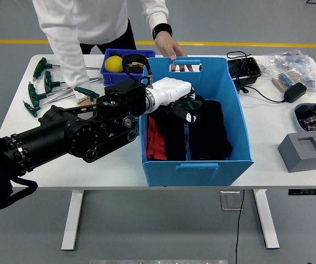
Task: Lift tool from toolbox,place it in box,lift tool from toolbox,place it in box
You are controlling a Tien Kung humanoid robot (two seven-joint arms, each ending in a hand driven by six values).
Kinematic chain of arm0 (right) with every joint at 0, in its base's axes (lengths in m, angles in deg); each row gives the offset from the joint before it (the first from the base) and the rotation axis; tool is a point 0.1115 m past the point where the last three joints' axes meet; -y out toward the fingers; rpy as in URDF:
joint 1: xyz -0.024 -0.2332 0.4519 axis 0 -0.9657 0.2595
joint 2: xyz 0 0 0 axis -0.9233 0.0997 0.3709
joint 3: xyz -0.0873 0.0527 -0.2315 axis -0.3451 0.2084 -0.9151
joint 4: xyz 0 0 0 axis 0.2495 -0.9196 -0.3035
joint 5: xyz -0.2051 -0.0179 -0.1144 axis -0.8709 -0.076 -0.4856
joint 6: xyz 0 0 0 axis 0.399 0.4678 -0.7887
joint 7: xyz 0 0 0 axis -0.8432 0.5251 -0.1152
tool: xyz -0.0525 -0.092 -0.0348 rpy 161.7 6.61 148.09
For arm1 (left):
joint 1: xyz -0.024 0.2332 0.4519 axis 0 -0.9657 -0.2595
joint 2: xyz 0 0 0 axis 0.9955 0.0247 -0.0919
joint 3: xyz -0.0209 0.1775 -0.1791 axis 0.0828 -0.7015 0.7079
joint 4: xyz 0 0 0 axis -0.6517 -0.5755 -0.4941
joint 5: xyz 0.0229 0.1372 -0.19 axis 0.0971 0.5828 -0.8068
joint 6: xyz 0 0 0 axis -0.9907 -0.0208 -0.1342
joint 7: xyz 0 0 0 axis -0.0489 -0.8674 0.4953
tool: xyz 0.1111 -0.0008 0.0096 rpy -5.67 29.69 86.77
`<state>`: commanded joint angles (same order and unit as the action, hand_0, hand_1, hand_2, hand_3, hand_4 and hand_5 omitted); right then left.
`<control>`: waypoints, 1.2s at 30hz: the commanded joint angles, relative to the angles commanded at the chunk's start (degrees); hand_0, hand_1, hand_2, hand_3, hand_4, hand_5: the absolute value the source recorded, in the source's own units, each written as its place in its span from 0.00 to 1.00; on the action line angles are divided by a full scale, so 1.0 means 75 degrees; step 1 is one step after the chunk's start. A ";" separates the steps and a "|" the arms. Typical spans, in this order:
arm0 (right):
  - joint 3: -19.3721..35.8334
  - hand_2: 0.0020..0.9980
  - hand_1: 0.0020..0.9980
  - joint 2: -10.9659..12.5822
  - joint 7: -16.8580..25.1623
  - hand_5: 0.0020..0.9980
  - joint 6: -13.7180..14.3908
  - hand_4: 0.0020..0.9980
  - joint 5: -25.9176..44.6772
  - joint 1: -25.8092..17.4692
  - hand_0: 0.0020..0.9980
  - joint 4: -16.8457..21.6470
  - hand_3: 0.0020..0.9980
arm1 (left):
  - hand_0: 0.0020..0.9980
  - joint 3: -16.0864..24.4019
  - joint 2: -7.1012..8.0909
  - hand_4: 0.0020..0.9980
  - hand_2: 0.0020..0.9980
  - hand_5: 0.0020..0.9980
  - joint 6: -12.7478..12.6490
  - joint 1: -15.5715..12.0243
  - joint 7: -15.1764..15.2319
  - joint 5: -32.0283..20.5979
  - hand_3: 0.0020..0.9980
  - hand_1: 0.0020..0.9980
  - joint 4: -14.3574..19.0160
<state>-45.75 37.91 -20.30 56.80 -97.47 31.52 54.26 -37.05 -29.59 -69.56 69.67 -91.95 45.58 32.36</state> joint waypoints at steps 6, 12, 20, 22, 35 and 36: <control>-0.0008 0.75 0.67 0.0013 0.0017 0.74 0.0030 0.80 0.0021 -0.0002 0.68 0.0009 0.59 | 0.50 0.0544 0.0000 0.94 0.76 0.59 -0.0770 -0.0054 0.0511 0.0442 0.72 0.64 0.0214; -0.0007 0.74 0.67 0.0017 0.0012 0.74 0.0029 0.80 0.0011 -0.0007 0.68 0.0015 0.59 | 0.53 0.1036 0.0000 0.94 0.78 0.59 -0.1309 -0.0087 0.0852 0.0744 0.73 0.66 0.0652; -0.0141 0.74 0.67 0.0006 0.0081 0.74 0.0032 0.80 0.0274 -0.0028 0.68 0.0001 0.59 | 0.52 0.1738 0.0064 0.94 0.75 0.59 -0.1107 -0.0326 0.0416 0.1761 0.71 0.65 0.1246; -0.0160 0.74 0.67 0.0002 0.0098 0.74 0.0036 0.80 0.0326 -0.0039 0.68 -0.0007 0.59 | 0.52 0.1964 0.0205 0.94 0.75 0.59 -0.1020 -0.0439 0.0286 0.2057 0.71 0.65 0.1385; -0.0243 0.74 0.66 -0.0033 0.0167 0.73 0.0051 0.80 0.0516 -0.0110 0.68 -0.0037 0.59 | 0.43 0.4486 0.1095 0.92 0.64 0.61 -0.1401 -0.2451 -0.0233 0.3231 0.67 0.57 0.2755; -0.0263 0.74 0.66 -0.0034 0.0177 0.73 0.0052 0.80 0.0547 -0.0113 0.68 -0.0038 0.59 | 0.43 0.4582 0.1171 0.92 0.64 0.61 -0.1360 -0.2613 -0.0235 0.3334 0.67 0.57 0.2862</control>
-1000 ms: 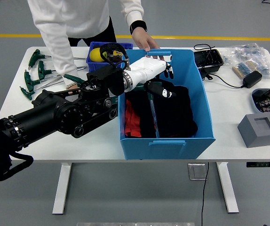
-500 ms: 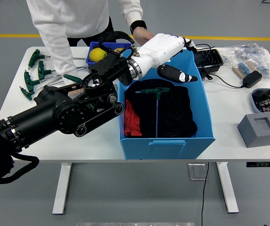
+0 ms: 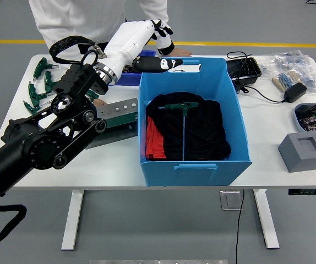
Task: Lift tool from toolbox,place it in box,lift tool from toolbox,place it in box
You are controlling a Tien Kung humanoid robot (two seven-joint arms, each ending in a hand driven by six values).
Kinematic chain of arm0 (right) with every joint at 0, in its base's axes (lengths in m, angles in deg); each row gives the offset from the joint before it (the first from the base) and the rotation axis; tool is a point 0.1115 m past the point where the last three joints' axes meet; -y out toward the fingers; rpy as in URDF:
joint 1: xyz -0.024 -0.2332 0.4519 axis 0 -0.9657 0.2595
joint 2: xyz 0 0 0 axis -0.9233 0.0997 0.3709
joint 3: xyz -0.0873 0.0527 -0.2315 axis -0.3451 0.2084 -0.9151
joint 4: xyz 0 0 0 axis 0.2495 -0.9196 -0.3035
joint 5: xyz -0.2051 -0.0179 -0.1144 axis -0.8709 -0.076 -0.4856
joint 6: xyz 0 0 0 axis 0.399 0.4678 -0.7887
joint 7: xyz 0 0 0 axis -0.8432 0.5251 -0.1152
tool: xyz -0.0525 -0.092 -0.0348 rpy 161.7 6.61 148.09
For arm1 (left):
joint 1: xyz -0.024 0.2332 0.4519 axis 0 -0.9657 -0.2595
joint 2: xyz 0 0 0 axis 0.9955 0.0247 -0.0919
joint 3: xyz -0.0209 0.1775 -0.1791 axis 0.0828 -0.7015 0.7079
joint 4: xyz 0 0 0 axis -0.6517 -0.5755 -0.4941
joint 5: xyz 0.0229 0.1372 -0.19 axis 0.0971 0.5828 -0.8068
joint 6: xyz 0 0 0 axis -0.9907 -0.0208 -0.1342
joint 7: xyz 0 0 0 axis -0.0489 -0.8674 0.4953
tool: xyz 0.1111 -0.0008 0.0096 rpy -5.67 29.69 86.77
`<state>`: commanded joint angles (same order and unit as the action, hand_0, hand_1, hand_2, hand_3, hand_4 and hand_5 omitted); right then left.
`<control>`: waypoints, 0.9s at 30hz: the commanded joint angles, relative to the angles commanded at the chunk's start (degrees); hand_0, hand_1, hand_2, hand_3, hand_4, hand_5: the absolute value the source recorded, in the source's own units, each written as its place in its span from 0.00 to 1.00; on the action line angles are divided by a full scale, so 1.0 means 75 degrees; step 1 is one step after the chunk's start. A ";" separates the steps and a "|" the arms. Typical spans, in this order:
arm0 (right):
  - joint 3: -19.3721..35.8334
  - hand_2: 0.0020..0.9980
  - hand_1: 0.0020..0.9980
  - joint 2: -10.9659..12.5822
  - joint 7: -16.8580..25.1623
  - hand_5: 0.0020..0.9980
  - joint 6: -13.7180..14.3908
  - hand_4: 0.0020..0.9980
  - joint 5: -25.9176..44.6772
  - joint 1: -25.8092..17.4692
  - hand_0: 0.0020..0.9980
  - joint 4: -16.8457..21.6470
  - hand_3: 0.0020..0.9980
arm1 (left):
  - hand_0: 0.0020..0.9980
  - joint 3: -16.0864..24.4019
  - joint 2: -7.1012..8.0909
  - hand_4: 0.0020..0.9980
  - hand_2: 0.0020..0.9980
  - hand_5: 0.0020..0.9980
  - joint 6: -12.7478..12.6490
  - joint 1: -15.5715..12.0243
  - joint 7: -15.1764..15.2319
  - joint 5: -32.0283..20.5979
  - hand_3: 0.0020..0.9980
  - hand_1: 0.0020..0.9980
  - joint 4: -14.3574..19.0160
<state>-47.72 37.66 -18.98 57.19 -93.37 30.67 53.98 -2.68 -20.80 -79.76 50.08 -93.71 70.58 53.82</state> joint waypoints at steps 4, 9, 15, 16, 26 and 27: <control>-0.0003 0.74 0.66 -0.0016 0.0015 0.73 0.0011 0.80 0.0053 -0.0011 0.68 -0.0007 0.59 | 0.43 0.0021 0.0405 0.92 0.64 0.61 0.0476 -0.0321 0.0165 0.0427 0.67 0.57 0.0180; 0.0020 0.74 0.66 -0.0015 0.0006 0.73 0.0013 0.79 0.0024 -0.0010 0.68 -0.0009 0.59 | 0.56 -0.0669 0.0993 0.93 0.70 0.61 0.1018 -0.0033 0.0531 0.0773 0.69 0.64 -0.0070; 0.0005 0.74 0.66 -0.0011 0.0010 0.73 0.0012 0.79 0.0035 -0.0010 0.68 -0.0006 0.59 | 0.62 -0.1611 0.1447 0.92 0.73 0.58 0.1299 0.0463 0.0892 0.0913 0.68 0.68 -0.0706; 0.0004 0.74 0.66 -0.0011 0.0011 0.73 0.0012 0.79 0.0042 -0.0010 0.68 -0.0006 0.59 | 0.62 -0.1691 0.1478 0.92 0.73 0.58 0.1348 0.0510 0.0912 0.0920 0.68 0.68 -0.0783; -0.0008 0.74 0.66 -0.0014 0.0009 0.73 0.0023 0.79 0.0066 0.0002 0.68 -0.0004 0.59 | 0.67 -0.2296 0.1665 0.92 0.73 0.58 0.2084 0.0903 0.0859 0.1091 0.65 0.69 -0.1813; -0.0001 0.74 0.66 -0.0015 0.0005 0.73 0.0023 0.79 0.0049 0.0001 0.68 -0.0004 0.59 | 0.67 -0.2304 0.1668 0.92 0.73 0.58 0.2108 0.0907 0.0872 0.1095 0.65 0.69 -0.1872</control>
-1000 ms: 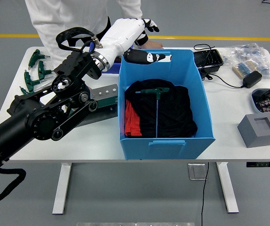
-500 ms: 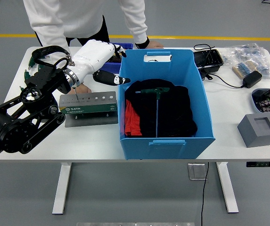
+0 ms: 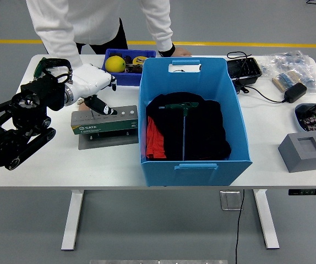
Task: Lift tool from toolbox,place it in box,lift tool from toolbox,place it in box
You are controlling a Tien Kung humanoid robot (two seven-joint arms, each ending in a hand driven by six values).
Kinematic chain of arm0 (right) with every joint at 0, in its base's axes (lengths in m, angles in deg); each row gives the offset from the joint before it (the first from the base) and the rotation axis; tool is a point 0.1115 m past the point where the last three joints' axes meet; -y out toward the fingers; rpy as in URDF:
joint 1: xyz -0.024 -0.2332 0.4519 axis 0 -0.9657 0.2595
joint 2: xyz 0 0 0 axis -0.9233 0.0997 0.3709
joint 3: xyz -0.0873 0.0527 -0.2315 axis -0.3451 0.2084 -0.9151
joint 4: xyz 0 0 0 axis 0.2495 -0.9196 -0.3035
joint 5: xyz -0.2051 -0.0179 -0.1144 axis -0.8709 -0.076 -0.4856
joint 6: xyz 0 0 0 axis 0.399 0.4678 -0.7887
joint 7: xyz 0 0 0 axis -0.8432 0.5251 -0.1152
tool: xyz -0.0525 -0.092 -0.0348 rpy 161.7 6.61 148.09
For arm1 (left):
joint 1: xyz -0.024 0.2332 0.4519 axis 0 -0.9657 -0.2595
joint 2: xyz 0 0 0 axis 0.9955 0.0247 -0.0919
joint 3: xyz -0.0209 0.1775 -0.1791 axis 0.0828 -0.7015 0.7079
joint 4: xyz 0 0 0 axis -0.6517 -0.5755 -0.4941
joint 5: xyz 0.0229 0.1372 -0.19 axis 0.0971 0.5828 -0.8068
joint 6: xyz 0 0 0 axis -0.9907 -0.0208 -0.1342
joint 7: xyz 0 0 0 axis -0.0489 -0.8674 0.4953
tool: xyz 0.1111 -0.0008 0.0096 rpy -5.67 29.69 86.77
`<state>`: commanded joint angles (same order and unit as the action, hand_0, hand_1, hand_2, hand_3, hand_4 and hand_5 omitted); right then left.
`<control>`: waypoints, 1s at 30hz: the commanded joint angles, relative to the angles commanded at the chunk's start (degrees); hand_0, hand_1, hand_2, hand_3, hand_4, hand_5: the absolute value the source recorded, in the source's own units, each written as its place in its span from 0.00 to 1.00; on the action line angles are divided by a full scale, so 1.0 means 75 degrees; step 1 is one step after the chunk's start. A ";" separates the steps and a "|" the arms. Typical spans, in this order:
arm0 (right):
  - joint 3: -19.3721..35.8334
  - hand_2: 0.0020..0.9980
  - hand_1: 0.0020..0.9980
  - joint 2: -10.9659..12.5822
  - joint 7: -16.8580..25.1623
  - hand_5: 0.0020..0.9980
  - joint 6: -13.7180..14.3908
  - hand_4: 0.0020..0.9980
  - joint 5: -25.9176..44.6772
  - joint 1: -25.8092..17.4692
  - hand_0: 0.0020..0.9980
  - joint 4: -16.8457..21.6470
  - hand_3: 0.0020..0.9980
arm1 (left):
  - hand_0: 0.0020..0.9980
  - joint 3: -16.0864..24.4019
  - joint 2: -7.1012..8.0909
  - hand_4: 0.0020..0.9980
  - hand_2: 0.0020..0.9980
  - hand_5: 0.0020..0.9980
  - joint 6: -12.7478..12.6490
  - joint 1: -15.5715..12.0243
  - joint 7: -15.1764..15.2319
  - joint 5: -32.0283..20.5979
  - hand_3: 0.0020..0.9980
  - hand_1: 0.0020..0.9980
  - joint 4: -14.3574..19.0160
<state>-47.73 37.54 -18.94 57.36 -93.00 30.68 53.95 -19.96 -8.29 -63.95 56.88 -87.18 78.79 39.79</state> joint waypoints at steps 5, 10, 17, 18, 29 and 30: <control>0.0025 0.74 0.66 -0.0001 -0.0015 0.73 -0.0004 0.79 -0.0039 -0.0009 0.68 0.0001 0.58 | 0.68 -0.0063 0.0038 0.92 0.72 0.59 0.0183 0.0023 -0.0035 0.0028 0.63 0.69 -0.0139; 0.0049 0.74 0.66 -0.0005 -0.0026 0.73 -0.0007 0.79 -0.0075 -0.0031 0.68 0.0002 0.58 | 0.68 -0.0133 0.0048 0.92 0.72 0.59 0.0442 0.0049 -0.0183 0.0071 0.60 0.69 -0.0193; 0.0061 0.74 0.66 -0.0011 -0.0030 0.73 -0.0003 0.79 -0.0081 -0.0055 0.68 0.0004 0.58 | 0.68 -0.0206 0.0023 0.93 0.69 0.61 0.0802 0.0043 -0.0415 0.0086 0.58 0.68 -0.0263; 0.0063 0.74 0.66 -0.0012 -0.0029 0.73 -0.0002 0.79 -0.0078 -0.0061 0.68 0.0005 0.58 | 0.68 -0.0229 0.0020 0.93 0.69 0.61 0.0850 0.0041 -0.0439 0.0080 0.58 0.68 -0.0251; 0.0108 0.74 0.66 -0.0024 -0.0052 0.72 0.0006 0.79 -0.0150 -0.0098 0.68 0.0006 0.58 | 0.68 -0.0470 -0.0023 0.94 0.63 0.62 0.1075 0.0113 -0.0539 0.0096 0.54 0.63 -0.0335; 0.0108 0.74 0.66 -0.0025 -0.0052 0.72 0.0007 0.79 -0.0147 -0.0100 0.68 0.0006 0.58 | 0.68 -0.0484 -0.0023 0.94 0.63 0.62 0.1106 0.0119 -0.0557 0.0105 0.54 0.63 -0.0353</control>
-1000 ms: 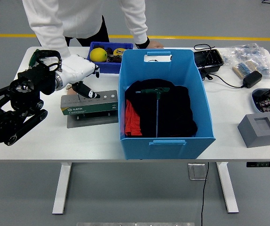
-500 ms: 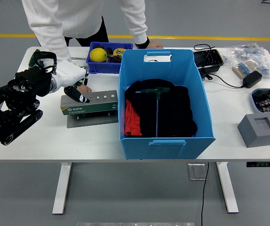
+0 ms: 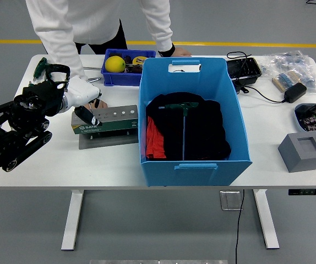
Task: Lift tool from toolbox,place it in box,lift tool from toolbox,place it in box
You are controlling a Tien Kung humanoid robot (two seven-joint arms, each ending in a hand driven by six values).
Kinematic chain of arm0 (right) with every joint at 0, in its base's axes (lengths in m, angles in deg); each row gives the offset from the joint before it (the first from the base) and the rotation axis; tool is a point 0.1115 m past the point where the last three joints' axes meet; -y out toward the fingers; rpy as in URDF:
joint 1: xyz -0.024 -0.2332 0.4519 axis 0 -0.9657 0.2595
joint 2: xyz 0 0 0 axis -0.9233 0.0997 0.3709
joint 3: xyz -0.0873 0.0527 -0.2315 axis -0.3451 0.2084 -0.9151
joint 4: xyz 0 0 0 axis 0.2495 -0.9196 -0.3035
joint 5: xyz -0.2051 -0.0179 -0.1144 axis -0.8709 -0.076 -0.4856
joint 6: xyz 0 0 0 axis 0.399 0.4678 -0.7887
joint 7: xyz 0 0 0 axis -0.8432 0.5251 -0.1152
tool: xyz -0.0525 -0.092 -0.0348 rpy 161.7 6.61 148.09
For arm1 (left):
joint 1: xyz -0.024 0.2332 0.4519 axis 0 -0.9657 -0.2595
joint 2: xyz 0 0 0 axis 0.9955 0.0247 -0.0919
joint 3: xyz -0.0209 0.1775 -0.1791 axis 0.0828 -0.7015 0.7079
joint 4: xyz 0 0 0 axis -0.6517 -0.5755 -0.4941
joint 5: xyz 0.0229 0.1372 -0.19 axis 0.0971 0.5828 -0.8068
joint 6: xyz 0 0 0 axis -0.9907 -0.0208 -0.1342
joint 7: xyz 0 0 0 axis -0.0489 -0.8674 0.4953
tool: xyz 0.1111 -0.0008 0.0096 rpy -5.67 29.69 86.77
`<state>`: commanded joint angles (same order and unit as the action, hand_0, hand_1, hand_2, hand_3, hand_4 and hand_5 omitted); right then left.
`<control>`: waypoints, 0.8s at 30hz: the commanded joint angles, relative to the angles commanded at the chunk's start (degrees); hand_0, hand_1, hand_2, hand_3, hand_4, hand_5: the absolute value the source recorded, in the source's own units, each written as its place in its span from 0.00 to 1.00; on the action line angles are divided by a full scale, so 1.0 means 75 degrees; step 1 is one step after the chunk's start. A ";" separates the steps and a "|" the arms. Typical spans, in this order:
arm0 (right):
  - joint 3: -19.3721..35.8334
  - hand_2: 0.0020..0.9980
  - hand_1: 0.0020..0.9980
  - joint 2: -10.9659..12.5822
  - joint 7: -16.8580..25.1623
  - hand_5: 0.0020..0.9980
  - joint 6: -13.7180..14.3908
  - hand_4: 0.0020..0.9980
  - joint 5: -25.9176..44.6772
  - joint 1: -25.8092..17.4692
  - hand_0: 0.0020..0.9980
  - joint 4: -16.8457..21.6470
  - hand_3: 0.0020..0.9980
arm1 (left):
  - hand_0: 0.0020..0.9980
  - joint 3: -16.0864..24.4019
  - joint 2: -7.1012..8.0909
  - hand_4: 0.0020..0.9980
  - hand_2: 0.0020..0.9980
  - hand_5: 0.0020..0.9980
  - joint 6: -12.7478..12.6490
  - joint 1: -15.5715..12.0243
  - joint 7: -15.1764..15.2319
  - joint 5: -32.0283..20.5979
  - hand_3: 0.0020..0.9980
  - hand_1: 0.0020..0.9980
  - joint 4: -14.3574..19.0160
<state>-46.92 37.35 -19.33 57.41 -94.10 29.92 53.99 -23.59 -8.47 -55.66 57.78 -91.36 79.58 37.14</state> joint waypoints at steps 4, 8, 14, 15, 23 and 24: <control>-0.0012 0.74 0.66 0.0000 0.0003 0.72 0.0000 0.79 0.0019 0.0007 0.68 0.0001 0.58 | 0.68 -0.0024 0.0007 0.94 0.60 0.63 0.0099 0.0030 -0.0054 0.0010 0.53 0.63 -0.0024; -0.0029 0.74 0.66 0.0000 0.0006 0.73 0.0000 0.78 0.0041 0.0019 0.68 0.0000 0.58 | 0.67 -0.0053 -0.0002 0.95 0.53 0.63 0.0121 0.0071 -0.0056 0.0029 0.48 0.61 -0.0001; -0.0053 0.74 0.66 0.0002 0.0011 0.72 -0.0004 0.78 0.0066 0.0034 0.68 0.0001 0.58 | 0.68 -0.0107 -0.0016 0.95 0.52 0.64 0.0164 0.0126 -0.0068 0.0039 0.47 0.61 -0.0055; -0.0054 0.74 0.66 0.0003 0.0011 0.72 -0.0005 0.78 0.0064 0.0038 0.68 0.0001 0.58 | 0.68 -0.0121 -0.0013 0.95 0.52 0.64 0.0174 0.0135 -0.0070 0.0026 0.47 0.61 -0.0057; -0.0082 0.74 0.66 0.0008 0.0021 0.73 -0.0007 0.78 0.0101 0.0052 0.68 -0.0001 0.58 | 0.68 -0.0157 -0.0019 0.95 0.51 0.65 0.0233 0.0164 -0.0118 -0.0107 0.44 0.60 -0.0022; -0.0083 0.74 0.66 0.0008 0.0021 0.73 -0.0007 0.78 0.0101 0.0054 0.68 -0.0001 0.58 | 0.68 -0.0166 -0.0022 0.95 0.51 0.65 0.0237 0.0170 -0.0121 -0.0102 0.44 0.60 -0.0027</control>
<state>-47.54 37.42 -19.17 57.35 -93.35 30.33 53.98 -24.84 -8.63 -53.88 59.05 -92.26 78.82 36.94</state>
